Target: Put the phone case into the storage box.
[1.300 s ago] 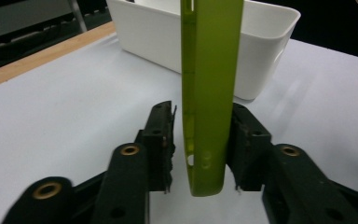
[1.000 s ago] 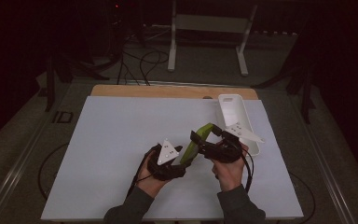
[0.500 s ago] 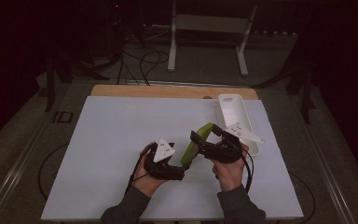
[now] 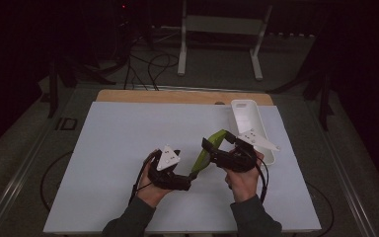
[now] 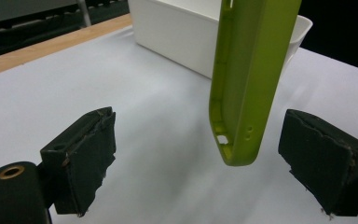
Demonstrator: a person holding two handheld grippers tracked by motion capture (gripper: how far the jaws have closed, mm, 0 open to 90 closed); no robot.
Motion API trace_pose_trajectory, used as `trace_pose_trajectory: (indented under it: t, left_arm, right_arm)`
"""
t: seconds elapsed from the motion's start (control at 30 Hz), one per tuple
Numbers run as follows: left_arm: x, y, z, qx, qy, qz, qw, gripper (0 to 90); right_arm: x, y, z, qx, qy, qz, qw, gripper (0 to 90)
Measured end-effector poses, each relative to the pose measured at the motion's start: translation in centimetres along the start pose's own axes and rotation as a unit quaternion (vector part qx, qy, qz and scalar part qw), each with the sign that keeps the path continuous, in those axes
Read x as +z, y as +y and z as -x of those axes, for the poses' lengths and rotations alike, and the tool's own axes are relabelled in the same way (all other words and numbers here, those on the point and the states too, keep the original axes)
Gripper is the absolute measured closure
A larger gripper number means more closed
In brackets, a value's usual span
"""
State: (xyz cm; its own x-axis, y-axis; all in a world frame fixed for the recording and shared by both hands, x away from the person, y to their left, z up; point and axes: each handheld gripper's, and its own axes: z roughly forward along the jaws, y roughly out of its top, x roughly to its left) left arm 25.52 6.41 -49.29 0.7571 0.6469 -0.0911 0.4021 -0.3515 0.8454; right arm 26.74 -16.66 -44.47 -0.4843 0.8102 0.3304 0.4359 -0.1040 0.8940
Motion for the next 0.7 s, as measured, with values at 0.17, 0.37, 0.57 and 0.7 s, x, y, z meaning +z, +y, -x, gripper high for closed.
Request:
trace_pose_trajectory:
  t: [0.17, 0.37, 0.57, 0.7]
  left_arm:
    - [-0.3, -0.1, -0.1, 0.006, 0.0, -0.001, 1.0, 11.5]
    - [-0.7, -0.3, -0.3, 0.009, 0.0, -0.001, 1.0, 11.3]
    - [-1.1, -0.5, -0.7, 0.005, 0.0, 0.001, 1.0, 11.3]
    - [-1.3, -0.6, -0.9, 0.007, 0.001, -0.001, 1.0, 11.1]
  right_arm:
    - [0.0, 0.1, 0.0, -0.002, 0.001, -0.001, 1.0, 16.0]
    - [0.0, 0.4, -0.1, -0.004, -0.003, 0.0, 1.0, 16.0]
    - [0.1, 0.6, 0.1, -0.008, -0.007, -0.002, 0.9999, 16.0]
    - [0.1, 0.7, 0.1, -0.009, -0.009, -0.002, 0.9999, 16.0]
